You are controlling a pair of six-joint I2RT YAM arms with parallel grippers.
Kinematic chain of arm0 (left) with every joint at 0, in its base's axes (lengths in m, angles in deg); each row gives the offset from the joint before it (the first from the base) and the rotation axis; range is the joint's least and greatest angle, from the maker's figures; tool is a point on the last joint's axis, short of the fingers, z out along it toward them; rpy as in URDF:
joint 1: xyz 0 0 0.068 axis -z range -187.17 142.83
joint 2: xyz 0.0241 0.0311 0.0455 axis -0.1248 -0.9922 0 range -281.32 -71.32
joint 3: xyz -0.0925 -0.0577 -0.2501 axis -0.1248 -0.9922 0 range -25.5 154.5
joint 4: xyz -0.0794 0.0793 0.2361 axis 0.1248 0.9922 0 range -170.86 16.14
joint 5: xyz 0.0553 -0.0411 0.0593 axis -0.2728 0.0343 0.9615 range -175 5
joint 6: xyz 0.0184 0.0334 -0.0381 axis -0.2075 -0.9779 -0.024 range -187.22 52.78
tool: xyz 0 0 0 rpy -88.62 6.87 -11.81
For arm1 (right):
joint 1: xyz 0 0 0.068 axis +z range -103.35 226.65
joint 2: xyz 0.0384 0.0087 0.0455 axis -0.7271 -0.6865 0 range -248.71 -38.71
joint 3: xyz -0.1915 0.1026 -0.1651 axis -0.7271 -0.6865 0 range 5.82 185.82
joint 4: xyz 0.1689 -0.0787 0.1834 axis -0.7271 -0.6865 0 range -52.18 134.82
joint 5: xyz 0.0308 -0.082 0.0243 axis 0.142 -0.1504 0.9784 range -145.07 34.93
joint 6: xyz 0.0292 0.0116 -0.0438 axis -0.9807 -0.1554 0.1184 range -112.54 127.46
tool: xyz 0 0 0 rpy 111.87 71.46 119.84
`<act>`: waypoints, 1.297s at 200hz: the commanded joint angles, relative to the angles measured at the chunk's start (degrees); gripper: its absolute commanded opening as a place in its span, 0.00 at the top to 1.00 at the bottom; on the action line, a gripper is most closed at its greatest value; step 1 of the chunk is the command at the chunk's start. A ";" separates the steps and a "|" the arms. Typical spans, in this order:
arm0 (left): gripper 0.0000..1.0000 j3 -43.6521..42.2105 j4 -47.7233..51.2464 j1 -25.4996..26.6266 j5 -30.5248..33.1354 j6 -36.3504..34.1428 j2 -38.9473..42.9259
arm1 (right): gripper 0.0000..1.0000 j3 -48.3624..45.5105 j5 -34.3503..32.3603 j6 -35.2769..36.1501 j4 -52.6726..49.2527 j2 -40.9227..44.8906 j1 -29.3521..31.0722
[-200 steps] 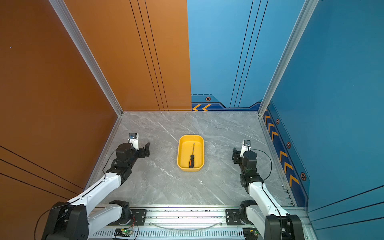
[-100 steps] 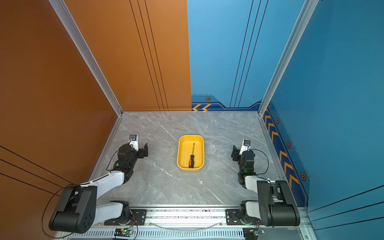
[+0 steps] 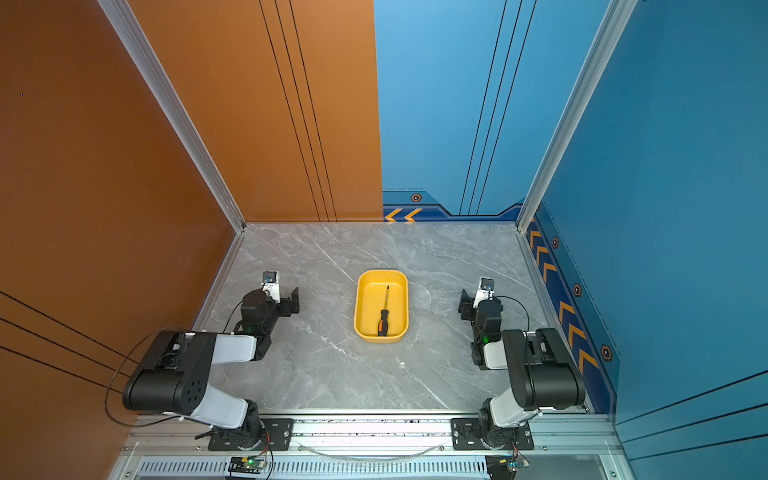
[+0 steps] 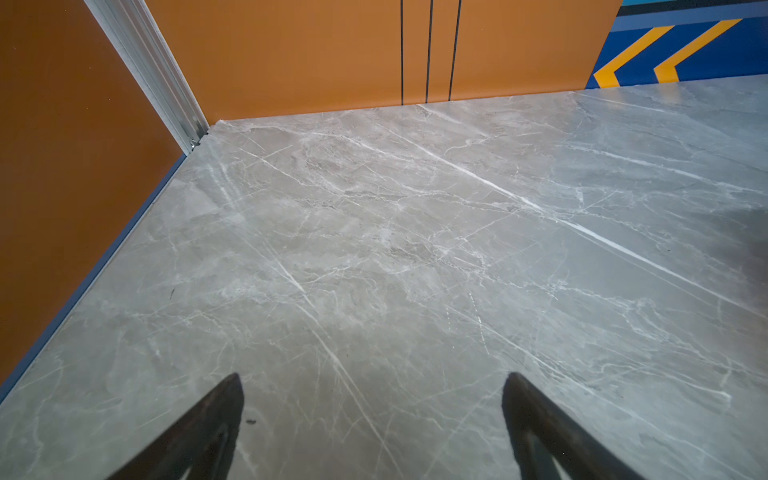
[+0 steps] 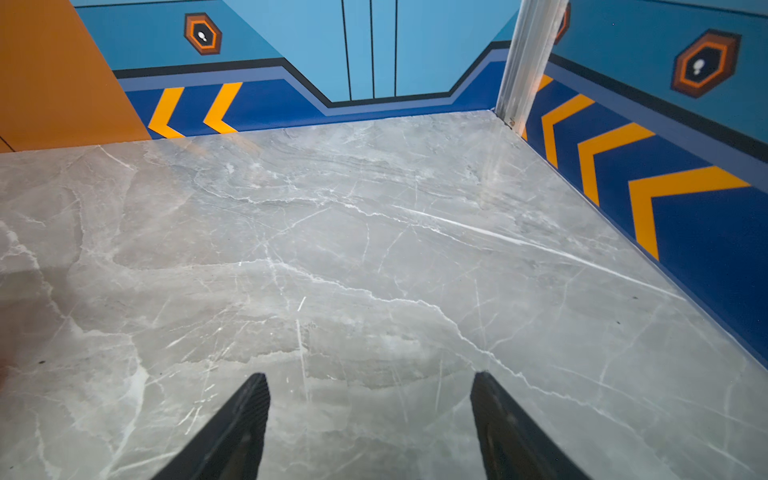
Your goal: Put the screwdriver in the bin
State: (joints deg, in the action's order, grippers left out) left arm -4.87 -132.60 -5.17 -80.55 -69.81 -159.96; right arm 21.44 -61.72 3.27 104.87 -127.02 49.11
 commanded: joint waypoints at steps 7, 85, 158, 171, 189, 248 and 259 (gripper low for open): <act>0.02 0.27 -2.53 0.02 -0.98 0.04 -0.68 | 0.25 3.14 -2.58 2.19 -3.07 -0.24 0.98; 0.02 1.38 -0.99 -1.82 -2.68 1.55 -1.09 | 0.06 5.92 0.52 0.67 -8.21 -0.37 -1.05; 0.02 1.24 -0.99 -1.82 -2.51 1.71 -0.99 | 0.00 5.87 0.13 0.80 -8.09 -0.31 -0.92; 0.02 1.23 -1.01 -1.82 -2.47 1.72 -1.00 | 0.00 5.80 0.10 0.80 -8.07 -0.32 -0.92; 0.02 1.24 -1.08 -1.82 -2.43 1.73 -0.90 | 0.00 5.83 0.09 0.82 -8.10 -0.33 -0.95; 0.02 1.10 -1.09 -1.83 -2.44 1.76 -0.91 | 0.00 5.83 0.14 0.82 -8.02 -0.35 -0.88; 0.02 1.09 -1.08 -1.82 -2.43 1.76 -0.87 | 0.00 5.83 0.13 0.81 -8.07 -0.35 -0.88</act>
State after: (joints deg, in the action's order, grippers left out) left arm -4.41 -133.39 -6.55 -82.08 -68.90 -160.71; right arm 26.55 -61.31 4.23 97.77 -127.02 48.19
